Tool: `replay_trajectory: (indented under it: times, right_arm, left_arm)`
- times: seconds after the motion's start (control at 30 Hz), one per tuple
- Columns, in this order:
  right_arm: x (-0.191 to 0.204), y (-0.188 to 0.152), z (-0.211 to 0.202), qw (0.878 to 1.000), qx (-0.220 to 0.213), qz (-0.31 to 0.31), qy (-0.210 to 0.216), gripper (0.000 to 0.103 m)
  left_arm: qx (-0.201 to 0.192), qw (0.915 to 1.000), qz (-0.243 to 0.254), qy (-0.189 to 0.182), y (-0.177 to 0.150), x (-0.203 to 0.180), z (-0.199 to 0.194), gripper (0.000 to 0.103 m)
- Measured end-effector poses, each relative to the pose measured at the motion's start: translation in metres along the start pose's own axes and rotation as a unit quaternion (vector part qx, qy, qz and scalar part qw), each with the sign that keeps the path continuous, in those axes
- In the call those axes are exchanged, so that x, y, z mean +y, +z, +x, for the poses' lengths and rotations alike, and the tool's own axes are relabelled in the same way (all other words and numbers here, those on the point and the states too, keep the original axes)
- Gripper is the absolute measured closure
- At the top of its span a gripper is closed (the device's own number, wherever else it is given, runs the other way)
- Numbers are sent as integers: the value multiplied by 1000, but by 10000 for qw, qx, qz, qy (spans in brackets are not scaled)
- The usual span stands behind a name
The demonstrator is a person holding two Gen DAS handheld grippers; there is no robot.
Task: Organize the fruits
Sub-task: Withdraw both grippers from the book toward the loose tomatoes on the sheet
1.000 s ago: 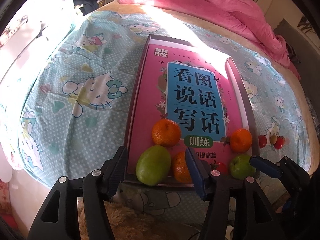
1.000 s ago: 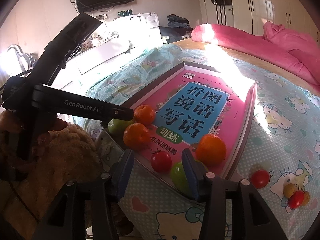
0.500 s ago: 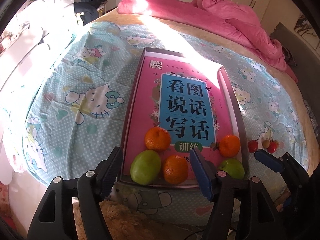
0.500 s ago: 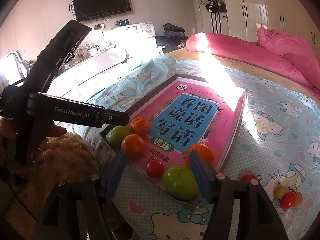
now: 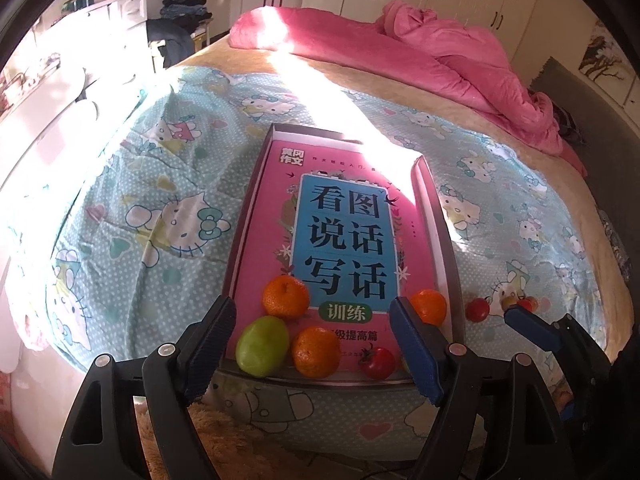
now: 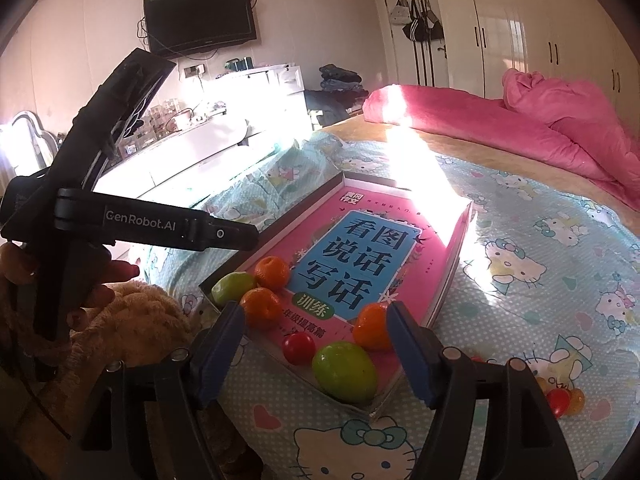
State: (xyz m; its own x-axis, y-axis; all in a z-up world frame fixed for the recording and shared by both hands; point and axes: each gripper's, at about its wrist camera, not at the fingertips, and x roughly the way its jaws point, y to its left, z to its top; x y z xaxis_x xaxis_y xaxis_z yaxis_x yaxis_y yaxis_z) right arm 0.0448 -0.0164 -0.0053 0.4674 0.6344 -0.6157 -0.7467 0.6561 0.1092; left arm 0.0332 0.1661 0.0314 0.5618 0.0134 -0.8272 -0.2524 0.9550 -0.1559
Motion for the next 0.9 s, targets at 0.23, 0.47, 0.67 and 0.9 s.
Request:
replay_trajectory:
  times: [0.23, 0.47, 0.67, 0.9]
  right_arm:
    - [-11, 2, -13, 9998, -125, 112, -114, 30]
    - [-29, 5, -29, 9987, -297, 308, -271, 30]
    - [-46, 6, -44, 9968, -430, 513, -435, 29]
    - [-67, 6, -57, 9935, -507, 707, -728, 29]
  left_arm:
    - [-71, 9998, 157, -114, 2, -18, -7, 23]
    - [-113, 9991, 338, -217, 2, -38, -13, 23]
    - [-146, 9983, 496, -284, 3, -53, -18, 23]
    - [-167, 9973, 605, -377, 2, -65, -24, 23]
